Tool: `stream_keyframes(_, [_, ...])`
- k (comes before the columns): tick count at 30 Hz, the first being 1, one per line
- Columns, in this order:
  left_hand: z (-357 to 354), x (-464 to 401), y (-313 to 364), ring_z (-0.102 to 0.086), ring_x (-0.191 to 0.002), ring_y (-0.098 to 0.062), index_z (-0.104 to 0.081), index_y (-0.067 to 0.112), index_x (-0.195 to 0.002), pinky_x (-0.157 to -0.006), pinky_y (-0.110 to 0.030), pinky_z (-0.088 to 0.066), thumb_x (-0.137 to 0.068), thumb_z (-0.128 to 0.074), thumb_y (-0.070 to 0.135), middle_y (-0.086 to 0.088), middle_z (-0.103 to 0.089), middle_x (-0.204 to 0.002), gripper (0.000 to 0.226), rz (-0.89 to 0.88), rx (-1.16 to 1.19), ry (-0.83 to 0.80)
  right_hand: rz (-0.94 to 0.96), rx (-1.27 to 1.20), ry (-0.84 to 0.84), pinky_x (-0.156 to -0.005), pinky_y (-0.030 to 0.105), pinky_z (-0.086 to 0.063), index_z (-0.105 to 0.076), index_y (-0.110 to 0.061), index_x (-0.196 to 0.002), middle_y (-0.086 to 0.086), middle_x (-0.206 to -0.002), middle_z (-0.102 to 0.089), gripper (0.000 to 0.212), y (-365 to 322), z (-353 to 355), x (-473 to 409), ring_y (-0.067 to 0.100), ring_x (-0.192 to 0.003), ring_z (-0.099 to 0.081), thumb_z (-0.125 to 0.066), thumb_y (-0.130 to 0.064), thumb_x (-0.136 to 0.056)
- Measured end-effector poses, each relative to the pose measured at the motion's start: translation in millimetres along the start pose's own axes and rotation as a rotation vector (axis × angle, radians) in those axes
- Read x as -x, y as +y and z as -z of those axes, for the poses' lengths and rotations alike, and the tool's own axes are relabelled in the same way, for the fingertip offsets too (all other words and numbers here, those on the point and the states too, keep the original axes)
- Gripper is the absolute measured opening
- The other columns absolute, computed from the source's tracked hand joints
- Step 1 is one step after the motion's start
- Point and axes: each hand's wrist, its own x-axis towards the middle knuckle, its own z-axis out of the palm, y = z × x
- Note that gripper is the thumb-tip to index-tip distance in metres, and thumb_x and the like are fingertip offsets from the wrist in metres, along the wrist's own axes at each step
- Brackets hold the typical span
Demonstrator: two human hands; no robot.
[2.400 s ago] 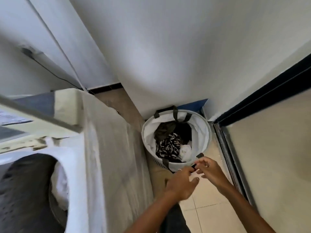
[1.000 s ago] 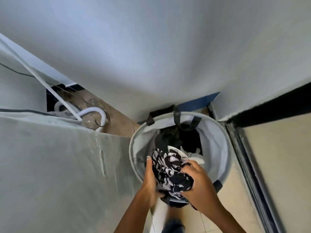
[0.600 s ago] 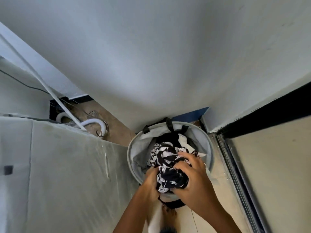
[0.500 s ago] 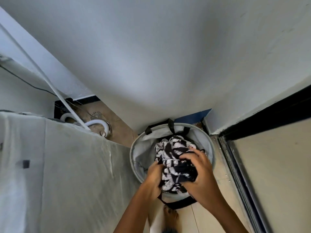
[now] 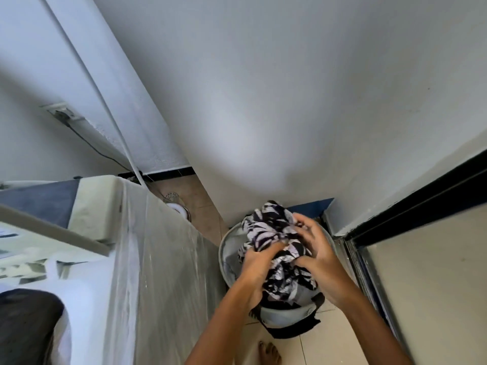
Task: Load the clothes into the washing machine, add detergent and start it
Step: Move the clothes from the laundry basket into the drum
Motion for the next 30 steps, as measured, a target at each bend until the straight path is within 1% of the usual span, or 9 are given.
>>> stream_keyframes(4, [16, 16, 22, -0.071, -0.092, -0.031, -0.069, 0.008, -0.109, -0.09, -0.044, -0.054, -0.077, -0.072, 0.025, -0.013, -0.075, -0.098, 0.037, -0.03, 0.137, 0.155, -0.001, -0.408, 0.125, -0.089, 0.036, -0.048, -0.043, -0.024, -0.132, 0.005, -0.123, -0.063, 0.073, -26, 25, 9, 0.018, -0.113, -0.06, -0.038, 0.026, -0.079])
stream_keyframes(7, [21, 38, 42, -0.07, -0.095, -0.031, -0.069, 0.008, -0.11, -0.088, -0.043, -0.054, -0.083, -0.063, 0.031, -0.014, -0.074, -0.102, 0.036, -0.064, 0.162, 0.112, -0.068, -0.407, 0.333, -0.083, 0.034, -0.042, -0.053, -0.03, -0.114, 0.006, -0.125, -0.061, 0.044, -24, 38, 17, 0.015, -0.105, -0.059, -0.046, 0.006, -0.088])
stream_keyframes(11, [15, 75, 67, -0.071, -0.087, -0.026, -0.072, 0.011, -0.101, -0.087, -0.041, -0.053, -0.089, -0.054, 0.034, -0.012, -0.075, -0.099, 0.031, -0.145, 0.199, 0.015, -0.278, -0.323, 0.27, -0.087, 0.042, -0.04, -0.053, -0.037, -0.111, -0.002, -0.129, -0.053, 0.021, -14, 28, 33, 0.017, -0.11, -0.051, -0.051, -0.027, -0.092])
stream_keyframes(15, [9, 101, 78, -0.07, -0.098, -0.026, -0.078, 0.014, -0.094, -0.096, -0.043, -0.048, -0.091, -0.049, 0.04, -0.012, -0.073, -0.107, 0.039, -0.179, 0.187, -0.044, -0.422, -0.576, 0.137, -0.092, 0.056, -0.04, -0.051, -0.037, -0.125, -0.003, -0.128, -0.054, 0.047, -23, 4, 40, 0.025, -0.118, -0.05, -0.049, -0.051, -0.079])
stream_keyframes(18, [6, 114, 81, -0.068, -0.104, -0.028, -0.075, 0.013, -0.102, -0.099, -0.045, -0.046, -0.094, -0.043, 0.046, -0.012, -0.071, -0.111, 0.047, -0.169, 0.178, -0.04, -0.483, -0.823, 0.01, -0.097, 0.059, -0.039, -0.06, -0.025, -0.118, 0.005, -0.119, -0.065, 0.037, -39, -10, 42, 0.03, -0.116, -0.054, -0.043, -0.044, -0.092])
stream_keyframes(21, [12, 123, 82, -0.067, -0.106, -0.026, -0.069, 0.014, -0.114, -0.102, -0.045, -0.045, -0.097, -0.037, 0.05, -0.01, -0.071, -0.114, 0.051, -0.19, 0.099, 0.017, -0.357, -0.82, 0.049, -0.089, 0.048, -0.048, -0.066, -0.013, -0.109, 0.011, -0.107, -0.071, 0.028, -50, -14, 39, 0.028, -0.102, -0.063, -0.044, -0.026, -0.097])
stream_keyframes(26, [28, 136, 92, -0.069, -0.1, -0.019, -0.069, 0.022, -0.107, -0.096, -0.039, -0.049, -0.096, -0.037, 0.056, 0.0, -0.075, -0.103, 0.047, -0.273, -0.05, 0.165, -0.317, -0.788, 0.302, -0.065, 0.033, -0.056, -0.072, -0.008, -0.09, 0.011, -0.081, -0.074, 0.013, -45, 9, 19, 0.022, -0.069, -0.071, -0.065, -0.009, -0.08])
stream_keyframes(28, [33, 137, 94, -0.069, -0.098, -0.018, -0.067, 0.022, -0.111, -0.09, -0.037, -0.052, -0.097, -0.035, 0.055, 0.001, -0.074, -0.103, 0.048, -0.272, -0.071, 0.197, -0.292, -0.783, 0.427, -0.061, 0.03, -0.056, -0.066, -0.005, -0.093, 0.01, -0.082, -0.074, 0.037, -33, 21, 10, 0.02, -0.067, -0.071, -0.079, -0.015, -0.06])
stream_keyframes(30, [38, 138, 97, -0.068, -0.1, -0.021, -0.065, 0.02, -0.115, -0.093, -0.041, -0.052, -0.097, -0.034, 0.055, -0.002, -0.073, -0.106, 0.051, -0.273, -0.05, 0.252, -0.294, -0.774, 0.573, -0.063, 0.032, -0.055, -0.064, -0.007, -0.086, 0.011, -0.083, -0.073, 0.02, -24, 32, 8, 0.018, -0.059, -0.069, -0.075, -0.008, -0.071])
